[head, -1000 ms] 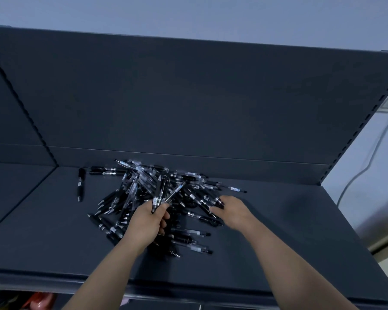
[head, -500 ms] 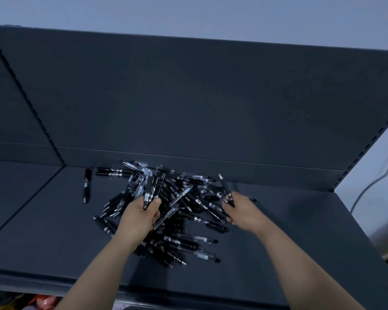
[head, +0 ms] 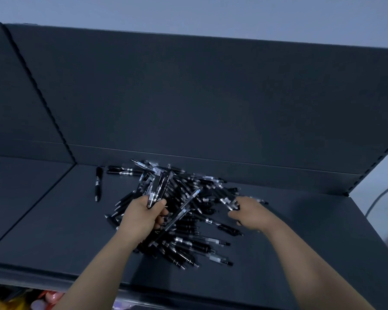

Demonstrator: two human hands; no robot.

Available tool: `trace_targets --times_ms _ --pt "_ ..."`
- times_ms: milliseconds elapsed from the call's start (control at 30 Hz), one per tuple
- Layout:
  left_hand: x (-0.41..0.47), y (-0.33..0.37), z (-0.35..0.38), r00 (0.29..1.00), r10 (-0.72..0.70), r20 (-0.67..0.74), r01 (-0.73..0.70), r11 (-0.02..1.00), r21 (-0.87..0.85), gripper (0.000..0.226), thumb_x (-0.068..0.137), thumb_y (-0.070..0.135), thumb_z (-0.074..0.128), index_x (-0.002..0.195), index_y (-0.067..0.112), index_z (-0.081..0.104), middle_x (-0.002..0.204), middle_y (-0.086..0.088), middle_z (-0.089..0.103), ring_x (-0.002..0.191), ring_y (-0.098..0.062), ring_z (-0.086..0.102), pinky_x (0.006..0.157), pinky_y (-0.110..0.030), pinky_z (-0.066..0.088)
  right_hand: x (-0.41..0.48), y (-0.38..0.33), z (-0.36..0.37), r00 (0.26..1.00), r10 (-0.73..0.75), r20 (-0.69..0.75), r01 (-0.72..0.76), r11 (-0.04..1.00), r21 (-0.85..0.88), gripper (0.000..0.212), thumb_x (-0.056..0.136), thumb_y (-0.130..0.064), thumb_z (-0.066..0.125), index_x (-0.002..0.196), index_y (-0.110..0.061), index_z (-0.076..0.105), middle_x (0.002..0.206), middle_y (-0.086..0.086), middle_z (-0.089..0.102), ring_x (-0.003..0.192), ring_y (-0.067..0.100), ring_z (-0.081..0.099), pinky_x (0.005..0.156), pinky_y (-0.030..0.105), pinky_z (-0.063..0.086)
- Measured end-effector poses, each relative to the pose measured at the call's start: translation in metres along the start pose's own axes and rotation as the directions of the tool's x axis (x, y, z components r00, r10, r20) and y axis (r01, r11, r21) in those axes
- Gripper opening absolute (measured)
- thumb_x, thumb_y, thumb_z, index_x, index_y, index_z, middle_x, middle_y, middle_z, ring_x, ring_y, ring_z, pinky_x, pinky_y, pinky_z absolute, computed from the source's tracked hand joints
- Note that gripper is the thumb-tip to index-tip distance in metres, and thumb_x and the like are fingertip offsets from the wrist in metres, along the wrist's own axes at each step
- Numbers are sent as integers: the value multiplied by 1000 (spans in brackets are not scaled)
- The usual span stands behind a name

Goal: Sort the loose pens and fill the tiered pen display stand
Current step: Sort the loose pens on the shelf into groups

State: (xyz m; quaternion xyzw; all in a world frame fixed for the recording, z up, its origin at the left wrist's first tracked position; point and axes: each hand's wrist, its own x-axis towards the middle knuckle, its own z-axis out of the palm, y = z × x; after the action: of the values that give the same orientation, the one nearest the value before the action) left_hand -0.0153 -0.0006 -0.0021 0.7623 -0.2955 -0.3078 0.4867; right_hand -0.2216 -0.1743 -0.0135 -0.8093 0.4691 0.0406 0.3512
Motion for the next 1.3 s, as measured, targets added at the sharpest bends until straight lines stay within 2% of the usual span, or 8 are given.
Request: trace_targets --times_ms 133,267,433,600,833,900,1000,1300 --pt "-1 -1 10 999 24 44 -25 999 36 11 95 26 57 93 15 60 77 -5 68 52 -10 54 51 -25 48 -13 9 -7 1000 -1 8 -1 982 190 15 88 -14 61 80 -19 49 66 -1 55 49 7 51 50 21 40" --pt "-4 -4 17 999 5 46 -9 997 79 15 88 30 68 87 21 56 61 -6 59 48 -12 51 52 -28 46 -19 9 11 997 8 -82 12 971 240 27 71 -27 83 76 -13 61 71 1 65 61 14 59 58 28 49" --pt "-12 -6 20 993 -53 104 47 997 65 19 80 17 77 93 12 65 63 1 61 47 -8 52 46 -22 46 -15 5 27 997 58 -48 -49 984 172 60 66 -34 83 112 -3 62 84 0 58 68 12 51 55 26 42" --pt "-18 -12 16 995 -70 72 61 990 127 44 73 17 83 111 6 64 78 1 70 49 -3 60 48 -18 49 -22 8 16 999 44 5 -44 984 171 39 76 -20 79 105 2 64 83 4 65 69 14 57 65 27 45" --pt "-22 -19 21 987 -71 145 -1 897 442 60 68 25 86 123 13 63 114 0 68 102 -17 64 88 -25 50 -36 12 7 999 -3 33 -6 965 263 21 80 -12 70 71 -14 52 61 1 52 53 14 47 52 24 39" --pt "-21 -18 24 985 -64 158 -29 849 527 50 72 28 83 117 15 65 107 -1 68 94 -16 63 82 -25 49 -39 14 6 1000 -9 27 2 960 280 19 79 -14 71 73 -13 53 65 3 53 57 16 48 56 27 41" --pt "-22 -11 27 987 -43 152 -55 806 589 26 75 27 80 74 14 57 71 0 56 64 -12 53 56 -24 40 -40 20 5 1000 -1 13 -3 952 307 17 78 -17 73 78 -13 56 70 3 55 62 17 51 61 28 44" --pt "-7 0 33 968 -32 248 -164 667 727 26 80 29 73 80 11 54 73 2 49 68 -16 49 59 -27 37 -47 31 -4 1000 -16 -18 21 933 358 24 80 -15 71 73 -15 49 65 2 48 55 15 43 53 22 37"
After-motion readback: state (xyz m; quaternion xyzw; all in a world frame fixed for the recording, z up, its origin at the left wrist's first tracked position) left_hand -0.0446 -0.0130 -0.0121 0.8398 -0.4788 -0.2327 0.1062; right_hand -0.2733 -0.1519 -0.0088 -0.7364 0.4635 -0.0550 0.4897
